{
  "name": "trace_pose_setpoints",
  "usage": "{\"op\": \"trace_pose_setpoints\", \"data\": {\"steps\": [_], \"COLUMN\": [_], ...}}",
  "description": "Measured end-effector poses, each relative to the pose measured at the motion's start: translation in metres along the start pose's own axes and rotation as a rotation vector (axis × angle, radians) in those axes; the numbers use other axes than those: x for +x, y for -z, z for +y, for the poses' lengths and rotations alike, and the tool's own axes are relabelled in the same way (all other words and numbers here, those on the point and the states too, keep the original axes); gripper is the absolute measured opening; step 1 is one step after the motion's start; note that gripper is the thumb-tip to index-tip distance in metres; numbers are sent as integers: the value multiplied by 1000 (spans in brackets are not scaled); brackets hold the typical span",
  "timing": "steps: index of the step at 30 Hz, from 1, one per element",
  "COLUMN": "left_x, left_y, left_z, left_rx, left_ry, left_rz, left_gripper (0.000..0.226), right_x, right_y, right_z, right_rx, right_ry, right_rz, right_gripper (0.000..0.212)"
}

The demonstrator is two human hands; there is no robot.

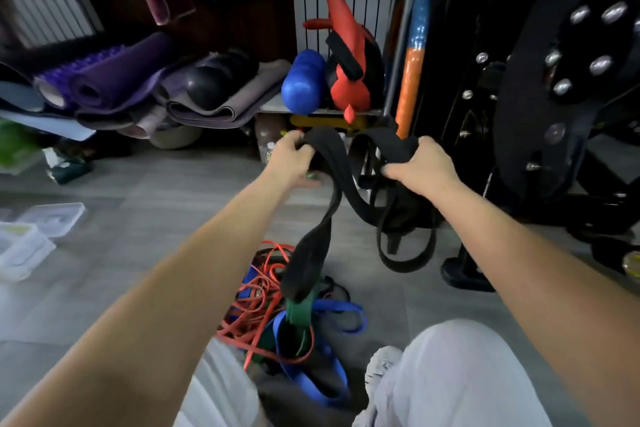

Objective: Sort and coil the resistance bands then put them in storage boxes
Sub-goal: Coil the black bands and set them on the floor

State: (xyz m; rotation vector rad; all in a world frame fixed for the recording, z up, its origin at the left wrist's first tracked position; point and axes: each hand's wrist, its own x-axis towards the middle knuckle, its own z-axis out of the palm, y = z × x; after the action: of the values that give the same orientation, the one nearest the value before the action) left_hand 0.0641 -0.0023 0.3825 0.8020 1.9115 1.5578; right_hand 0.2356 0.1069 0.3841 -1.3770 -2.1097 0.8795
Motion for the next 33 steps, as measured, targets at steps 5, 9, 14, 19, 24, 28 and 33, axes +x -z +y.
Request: {"op": "trace_pose_setpoints", "data": {"steps": [5,9,14,19,24,28,33], "left_x": [4,11,32,70,116,147,177], "left_y": [-5,-12,-37,-69,-78,-71,-61], "left_z": [46,31,-1,-27,-38,-34,-41], "left_rx": [96,238,132,248,406,88,-167], "left_ry": [-199,-187,-117,-118,-195,-65,29], "left_rz": [-126,-195,-153,-183,-163,-186,-243], "left_gripper": [12,22,21,16,26,32,27], "right_x": [-6,-4,12,44,86,137,195], "right_y": [-11,-16,-32,-57,-69,-82,-101], "right_z": [-21,-21,-4,23,25,6,19], "right_rx": [465,635,740,1173,1286,734,564], "right_ry": [102,81,-20,-268,-227,-41,-32], "right_rz": [-140,-213,-323,-428,-514,-260,-204], "right_gripper": [22,18,7,37,62,27,34]}}
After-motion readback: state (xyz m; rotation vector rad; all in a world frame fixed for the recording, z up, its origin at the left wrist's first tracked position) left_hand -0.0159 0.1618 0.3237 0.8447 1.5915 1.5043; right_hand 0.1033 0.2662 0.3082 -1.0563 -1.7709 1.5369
